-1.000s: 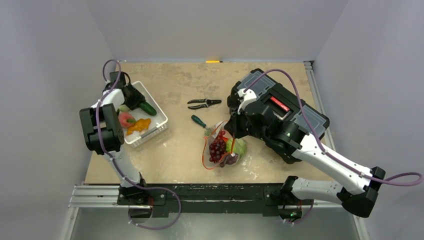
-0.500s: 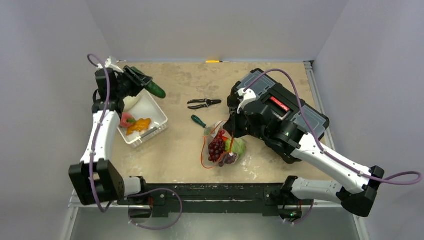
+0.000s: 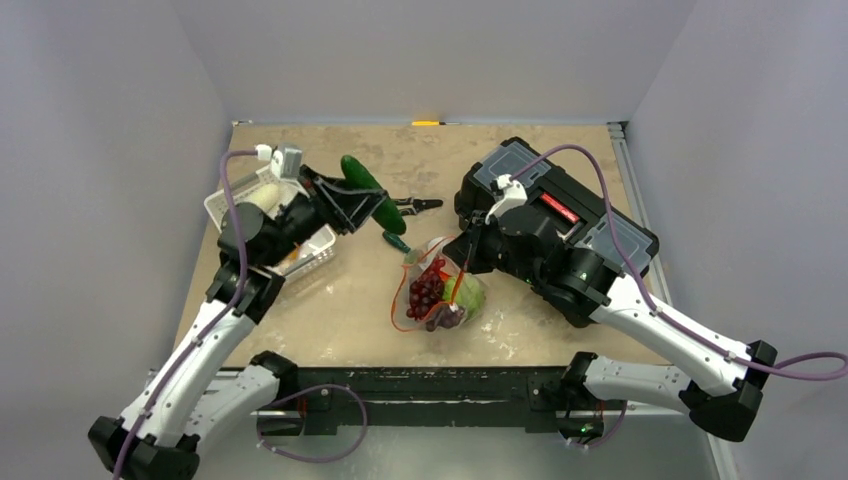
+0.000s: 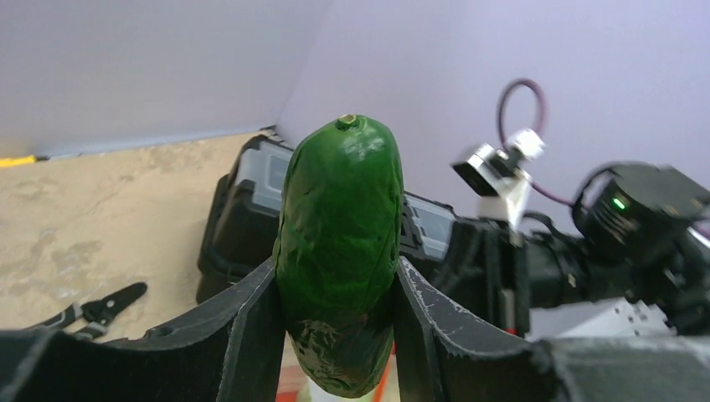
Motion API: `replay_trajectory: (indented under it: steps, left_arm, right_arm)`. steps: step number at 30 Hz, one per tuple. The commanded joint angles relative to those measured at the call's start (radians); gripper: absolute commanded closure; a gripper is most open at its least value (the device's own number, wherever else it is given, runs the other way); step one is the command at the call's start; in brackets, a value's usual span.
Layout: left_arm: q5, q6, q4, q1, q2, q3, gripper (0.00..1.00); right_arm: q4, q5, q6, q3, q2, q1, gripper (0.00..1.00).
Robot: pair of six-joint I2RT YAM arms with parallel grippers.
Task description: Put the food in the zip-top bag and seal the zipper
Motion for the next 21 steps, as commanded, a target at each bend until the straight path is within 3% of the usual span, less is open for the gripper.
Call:
replay_trajectory:
  steps: [1,6,11,17,21]
  left_arm:
    - [-0.129,0.175,0.012,-0.116,-0.148,-0.084,1.00]
    - [-0.166,0.217,0.003,-0.243,-0.319,-0.238,1.00]
    - [-0.351,0.381,0.074,-0.494,-0.388,-0.341,0.98]
    - [-0.685,0.611,0.152,-0.803,-0.257,-0.334,0.96]
    - [-0.856,0.753,0.377,-0.938,-0.144,-0.372,0.94]
  right_arm:
    - [0.139,-0.002,0.061,0.012,-0.038,-0.003,1.00]
    - [0.182,-0.024,0.051,-0.017,-0.048,-0.003,1.00]
    - [0.202,-0.061,0.051,-0.034,-0.046,-0.003,1.00]
    - [0.211,-0.065,0.058,-0.046,-0.079,-0.003,1.00]
    - [0.208,-0.056,0.061,-0.053,-0.107,-0.003,1.00]
